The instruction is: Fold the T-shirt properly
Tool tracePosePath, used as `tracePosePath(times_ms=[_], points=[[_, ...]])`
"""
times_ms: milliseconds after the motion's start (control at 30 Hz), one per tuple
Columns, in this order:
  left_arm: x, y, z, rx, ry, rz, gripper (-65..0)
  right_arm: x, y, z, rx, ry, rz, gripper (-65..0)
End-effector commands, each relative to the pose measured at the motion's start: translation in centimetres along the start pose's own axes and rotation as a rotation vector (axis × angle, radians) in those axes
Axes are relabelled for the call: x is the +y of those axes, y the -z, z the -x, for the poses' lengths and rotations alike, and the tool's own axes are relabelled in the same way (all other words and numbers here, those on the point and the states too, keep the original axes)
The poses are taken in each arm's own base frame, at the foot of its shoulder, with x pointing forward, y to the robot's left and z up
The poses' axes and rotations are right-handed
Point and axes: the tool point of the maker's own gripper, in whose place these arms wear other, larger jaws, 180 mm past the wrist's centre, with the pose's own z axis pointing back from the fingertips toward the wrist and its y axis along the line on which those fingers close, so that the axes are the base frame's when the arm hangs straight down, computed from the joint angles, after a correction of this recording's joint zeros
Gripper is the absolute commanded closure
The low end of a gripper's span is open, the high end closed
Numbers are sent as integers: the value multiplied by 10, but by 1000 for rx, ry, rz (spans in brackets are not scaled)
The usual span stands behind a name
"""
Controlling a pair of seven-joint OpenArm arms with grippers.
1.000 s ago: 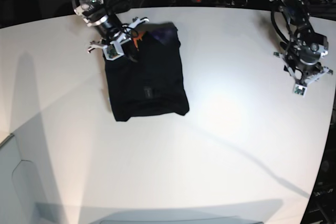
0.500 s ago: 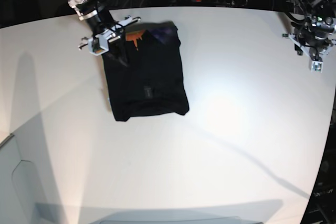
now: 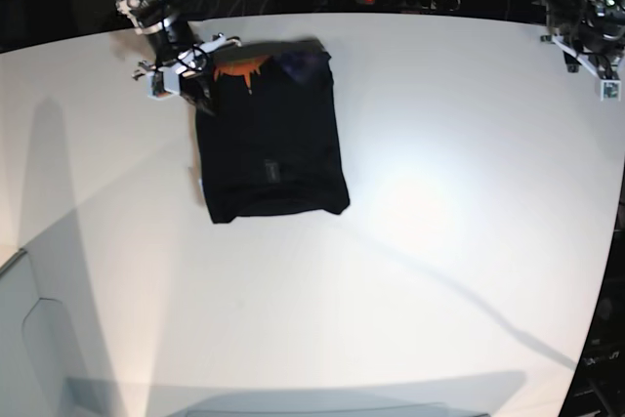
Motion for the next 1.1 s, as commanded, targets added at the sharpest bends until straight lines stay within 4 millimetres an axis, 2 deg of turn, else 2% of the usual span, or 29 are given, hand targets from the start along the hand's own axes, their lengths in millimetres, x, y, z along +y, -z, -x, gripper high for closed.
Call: tracePosePath(times_ms=[0, 100, 267, 367, 467, 567, 700, 933, 1067], points=[[11, -7, -7, -26, 12, -30, -222, -4, -1, 4, 10, 10, 11, 0], [18, -11, 2, -9, 5, -48, -222, -18, -3, 2, 2, 14, 49, 0], [24, -16, 19, 19, -25, -68, -222, -15, -9, -32, -86, -11, 50, 0], [27, -19, 24, 23, -48, -80, -222, -5, -21, -60, -155, -25, 35, 0], [26, -19, 28, 34, -55, -80, -222, 30, -24, -69, -173, -33, -48, 0], [18, -18, 34, 40, -75, -66, -222, 66, -22, -65, -162, -14, -142, 0], [14, -17, 43, 57, -87, -55, -222, 97, -12, -51, -134, 26, -235, 0], [2, -15, 51, 68, -114, -36, -222, 116, 13, -20, -64, 84, -307, 0], [3, -15, 53, 77, -111, -39, -222, 124, 17, -16, -55, 92, -333, 0]])
